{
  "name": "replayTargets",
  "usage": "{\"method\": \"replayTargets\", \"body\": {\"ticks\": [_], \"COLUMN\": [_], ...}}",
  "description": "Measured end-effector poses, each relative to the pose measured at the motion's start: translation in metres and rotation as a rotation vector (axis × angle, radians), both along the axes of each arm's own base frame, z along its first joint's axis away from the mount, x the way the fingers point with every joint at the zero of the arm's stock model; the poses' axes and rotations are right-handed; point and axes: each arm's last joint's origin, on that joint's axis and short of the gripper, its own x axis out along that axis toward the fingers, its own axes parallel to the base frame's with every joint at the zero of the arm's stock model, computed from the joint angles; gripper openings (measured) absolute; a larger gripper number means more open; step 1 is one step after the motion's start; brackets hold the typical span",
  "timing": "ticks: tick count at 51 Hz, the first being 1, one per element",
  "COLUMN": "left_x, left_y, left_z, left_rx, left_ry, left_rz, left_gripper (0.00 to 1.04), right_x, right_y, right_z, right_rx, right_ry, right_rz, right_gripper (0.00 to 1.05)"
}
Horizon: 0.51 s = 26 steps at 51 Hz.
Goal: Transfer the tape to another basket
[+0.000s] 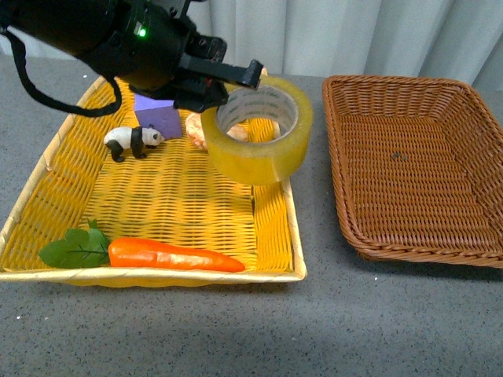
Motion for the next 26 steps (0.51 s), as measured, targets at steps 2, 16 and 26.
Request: {"method": "replayTargets", "body": {"ticks": [2, 16, 26], "left_x": [0.000, 0.005, 0.013], "left_y": [-0.007, -0.064, -0.102], "left_z": [0.007, 0.031, 0.035], "left_rx": [0.006, 0.090, 0.105], "left_ry": [-0.029, -0.174, -0.204], "left_rz": [-0.047, -0.301, -0.385], "left_gripper": [0.14, 0.14, 0.14], "right_x": [0.000, 0.000, 0.000], "right_y": [0.000, 0.000, 0.000], "right_z": [0.000, 0.000, 0.000], "right_rx": [0.000, 0.000, 0.000], "right_ry": [0.000, 0.000, 0.000], "right_rz": [0.000, 0.000, 0.000], "right_gripper": [0.96, 0.96, 0.96]}}
